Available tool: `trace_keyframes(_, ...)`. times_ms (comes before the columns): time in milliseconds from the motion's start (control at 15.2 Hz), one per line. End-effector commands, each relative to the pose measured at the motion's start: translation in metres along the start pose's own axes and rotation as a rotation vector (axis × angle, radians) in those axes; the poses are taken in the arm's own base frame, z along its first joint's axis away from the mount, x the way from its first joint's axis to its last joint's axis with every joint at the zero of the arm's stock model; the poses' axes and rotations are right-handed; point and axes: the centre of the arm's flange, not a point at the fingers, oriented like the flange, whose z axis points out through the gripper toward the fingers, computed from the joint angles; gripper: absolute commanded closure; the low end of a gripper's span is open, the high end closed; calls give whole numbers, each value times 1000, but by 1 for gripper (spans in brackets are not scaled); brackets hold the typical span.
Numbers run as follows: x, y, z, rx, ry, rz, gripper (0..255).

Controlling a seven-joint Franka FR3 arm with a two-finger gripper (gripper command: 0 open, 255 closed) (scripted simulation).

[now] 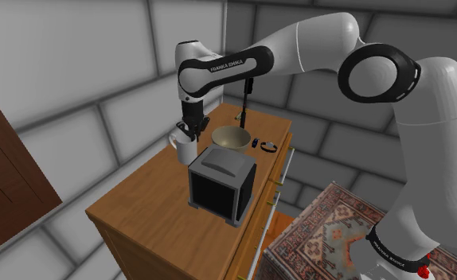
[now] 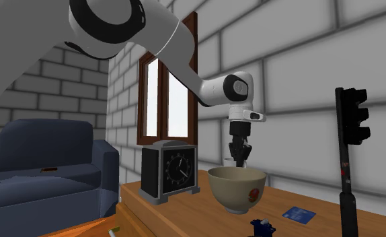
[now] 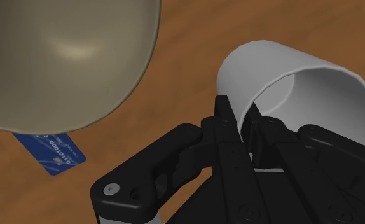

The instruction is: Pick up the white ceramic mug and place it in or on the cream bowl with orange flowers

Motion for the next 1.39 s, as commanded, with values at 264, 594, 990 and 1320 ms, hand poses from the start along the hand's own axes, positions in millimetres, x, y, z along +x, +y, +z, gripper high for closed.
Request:
trace_keyframes(264, -2, -1, -29, 0, 0, 0, 255)
trace_keyframes(594, -3, -1, -55, 0, 0, 0, 255)
trace_keyframes(990, -6, -1, -87, 0, 0, 0, 255)
trace_keyframes(1320, -7, -2, -113, 0, 0, 0, 255)
